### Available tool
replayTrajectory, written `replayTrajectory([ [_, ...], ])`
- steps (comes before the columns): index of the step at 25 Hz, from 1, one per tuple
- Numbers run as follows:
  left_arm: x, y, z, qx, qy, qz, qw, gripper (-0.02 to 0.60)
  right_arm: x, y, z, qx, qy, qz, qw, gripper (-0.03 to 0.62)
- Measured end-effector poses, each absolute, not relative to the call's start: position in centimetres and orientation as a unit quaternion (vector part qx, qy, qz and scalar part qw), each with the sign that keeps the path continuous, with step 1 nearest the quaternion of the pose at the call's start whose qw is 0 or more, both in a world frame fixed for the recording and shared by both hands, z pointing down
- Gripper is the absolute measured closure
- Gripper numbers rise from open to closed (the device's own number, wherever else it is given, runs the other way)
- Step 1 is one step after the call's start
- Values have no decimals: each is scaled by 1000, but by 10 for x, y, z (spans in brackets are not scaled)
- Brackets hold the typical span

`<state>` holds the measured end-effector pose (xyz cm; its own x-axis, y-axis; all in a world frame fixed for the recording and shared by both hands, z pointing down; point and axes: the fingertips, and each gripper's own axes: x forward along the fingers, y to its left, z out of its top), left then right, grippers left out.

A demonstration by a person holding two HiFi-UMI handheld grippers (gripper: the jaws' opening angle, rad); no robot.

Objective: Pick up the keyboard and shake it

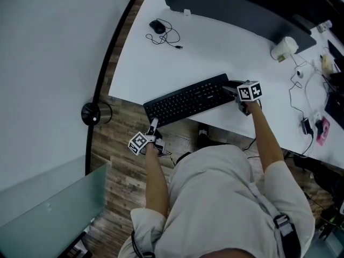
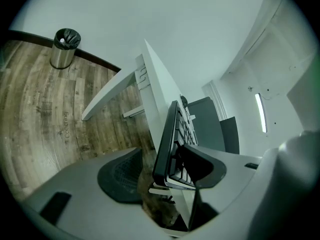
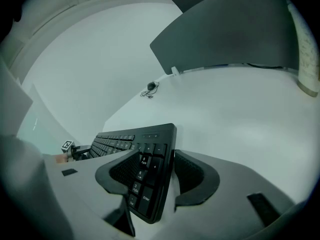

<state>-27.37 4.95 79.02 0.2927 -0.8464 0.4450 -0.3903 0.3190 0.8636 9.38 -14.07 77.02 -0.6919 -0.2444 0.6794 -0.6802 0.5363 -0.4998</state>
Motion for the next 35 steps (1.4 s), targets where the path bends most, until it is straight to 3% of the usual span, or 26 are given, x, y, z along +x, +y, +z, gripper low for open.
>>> replayTrajectory([
  [3, -271, 47, 787, 552, -554, -212, 585, 321, 91, -141, 769, 274, -824, 419, 264, 350],
  [6, -269, 40, 778, 575, -537, -232, 572, 409, 93, -138, 764, 252, -816, 463, 236, 358],
  [14, -270, 27, 749, 635, -463, -268, 557, 437, 103, -122, 756, 220, -808, 509, 200, 393],
  [24, -264, -48, 671, 710, -358, -317, 517, 462, 116, -140, 698, 234, -794, 561, 16, 415],
  [29, -260, -106, 610, 749, -292, -377, 460, 492, 123, -157, 661, 240, -807, 537, -60, 421],
  [35, -240, -149, 541, 798, -191, -425, 383, 485, 140, -171, 648, 281, -800, 517, -116, 418],
])
